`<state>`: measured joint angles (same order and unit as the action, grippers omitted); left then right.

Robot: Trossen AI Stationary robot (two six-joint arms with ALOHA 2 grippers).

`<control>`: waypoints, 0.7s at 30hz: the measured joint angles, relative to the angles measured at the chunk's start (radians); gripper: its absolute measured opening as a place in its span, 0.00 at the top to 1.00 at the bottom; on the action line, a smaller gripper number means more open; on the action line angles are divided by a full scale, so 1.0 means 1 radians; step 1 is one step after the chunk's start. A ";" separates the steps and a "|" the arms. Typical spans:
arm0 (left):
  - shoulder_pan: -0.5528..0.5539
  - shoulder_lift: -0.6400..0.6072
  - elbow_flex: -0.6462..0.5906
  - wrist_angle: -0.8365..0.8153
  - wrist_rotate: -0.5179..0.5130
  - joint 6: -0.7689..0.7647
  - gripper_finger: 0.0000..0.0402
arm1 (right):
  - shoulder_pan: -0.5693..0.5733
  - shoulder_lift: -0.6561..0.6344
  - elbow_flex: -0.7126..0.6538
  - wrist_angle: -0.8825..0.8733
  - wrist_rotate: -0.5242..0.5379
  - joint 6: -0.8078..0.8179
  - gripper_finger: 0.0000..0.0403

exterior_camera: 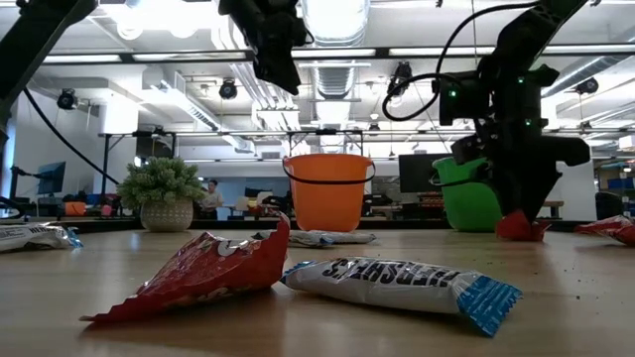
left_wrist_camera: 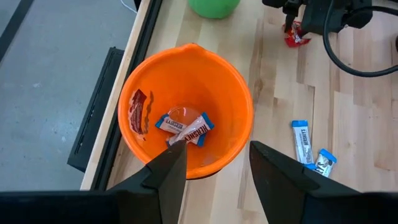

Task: Organize candy in baskets
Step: Put the red candy into the green bucket

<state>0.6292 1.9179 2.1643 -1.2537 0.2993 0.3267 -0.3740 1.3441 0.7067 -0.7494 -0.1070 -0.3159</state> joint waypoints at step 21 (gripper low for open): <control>0.000 0.000 0.000 -0.043 0.000 0.001 0.61 | -0.013 -0.019 0.194 -0.254 0.003 0.148 0.98</control>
<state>0.6292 1.9179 2.1643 -1.2965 0.2989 0.3276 -0.3870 1.3249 0.9008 -1.0039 -0.1045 -0.1680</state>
